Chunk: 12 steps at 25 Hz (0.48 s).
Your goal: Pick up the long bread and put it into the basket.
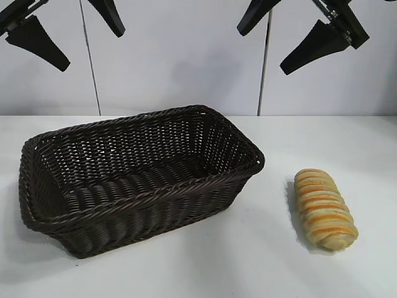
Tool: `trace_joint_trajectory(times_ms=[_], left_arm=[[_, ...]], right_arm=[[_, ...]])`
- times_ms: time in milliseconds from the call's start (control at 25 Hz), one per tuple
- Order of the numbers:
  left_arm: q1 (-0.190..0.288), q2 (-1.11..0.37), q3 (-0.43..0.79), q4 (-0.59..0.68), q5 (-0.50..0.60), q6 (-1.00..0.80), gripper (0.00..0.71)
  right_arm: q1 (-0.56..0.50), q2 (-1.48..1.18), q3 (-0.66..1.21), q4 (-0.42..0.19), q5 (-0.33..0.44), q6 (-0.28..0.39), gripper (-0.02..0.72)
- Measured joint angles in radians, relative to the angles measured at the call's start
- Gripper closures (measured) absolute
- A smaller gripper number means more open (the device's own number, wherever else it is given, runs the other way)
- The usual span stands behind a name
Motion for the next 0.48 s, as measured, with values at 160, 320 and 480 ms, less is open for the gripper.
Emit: trace_joint_trajectory(times_ms=[160,320,480], left_arm=[[0.0,0.0,0.0,0.0,0.0,0.0,0.047],[0.0,0.0,0.0,0.0,0.0,0.0,0.047],[0.0,0.0,0.0,0.0,0.0,0.0,0.047]], right_arm=[[0.0,0.0,0.0,0.0,0.0,0.0,0.159],[0.0,0.0,0.0,0.0,0.0,0.0,0.159],[0.0,0.0,0.0,0.0,0.0,0.0,0.159]])
